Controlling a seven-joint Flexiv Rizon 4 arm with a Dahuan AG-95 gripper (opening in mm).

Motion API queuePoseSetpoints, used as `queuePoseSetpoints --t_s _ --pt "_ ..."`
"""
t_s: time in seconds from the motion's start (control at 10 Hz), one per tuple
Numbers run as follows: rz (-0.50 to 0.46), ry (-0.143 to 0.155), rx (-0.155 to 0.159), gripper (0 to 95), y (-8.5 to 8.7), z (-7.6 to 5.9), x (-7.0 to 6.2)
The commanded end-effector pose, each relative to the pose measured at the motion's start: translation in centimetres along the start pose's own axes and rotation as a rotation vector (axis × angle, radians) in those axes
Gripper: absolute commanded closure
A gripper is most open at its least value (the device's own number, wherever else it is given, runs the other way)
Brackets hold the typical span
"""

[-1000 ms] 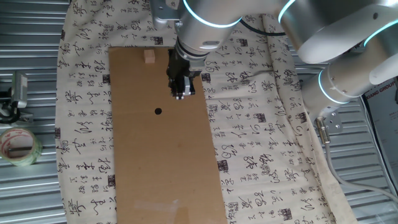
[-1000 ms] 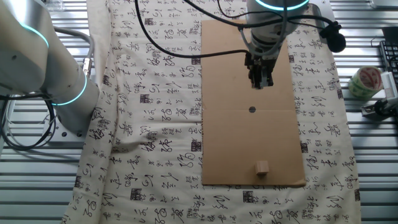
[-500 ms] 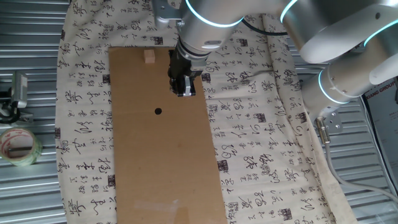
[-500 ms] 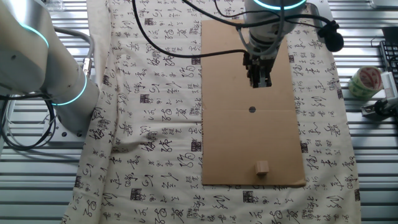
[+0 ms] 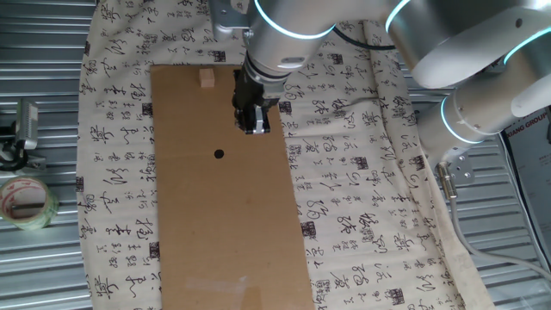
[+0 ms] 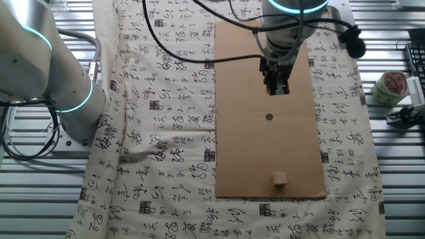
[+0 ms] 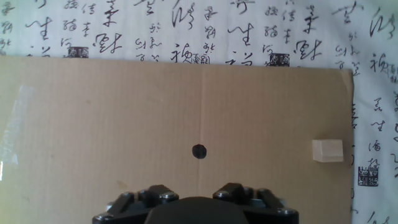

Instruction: Grab the block and place it at the designated location

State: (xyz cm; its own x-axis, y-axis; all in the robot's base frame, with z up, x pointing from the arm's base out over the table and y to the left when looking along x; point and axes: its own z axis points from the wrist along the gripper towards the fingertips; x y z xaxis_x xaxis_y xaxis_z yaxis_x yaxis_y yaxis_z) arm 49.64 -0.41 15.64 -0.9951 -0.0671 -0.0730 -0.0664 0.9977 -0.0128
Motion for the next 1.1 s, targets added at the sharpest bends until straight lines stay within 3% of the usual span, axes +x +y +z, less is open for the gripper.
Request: queuePoseSetpoints --t_s 0.1,0.7,1.1 --pt "0.005 0.007 0.002 95.0 0.0 -0.1 0.1" --pt "-0.002 -0.015 0.003 95.0 -0.6 1.4 0.8" --pt "-0.035 -0.027 -0.003 95.0 -2.0 2.1 1.5"
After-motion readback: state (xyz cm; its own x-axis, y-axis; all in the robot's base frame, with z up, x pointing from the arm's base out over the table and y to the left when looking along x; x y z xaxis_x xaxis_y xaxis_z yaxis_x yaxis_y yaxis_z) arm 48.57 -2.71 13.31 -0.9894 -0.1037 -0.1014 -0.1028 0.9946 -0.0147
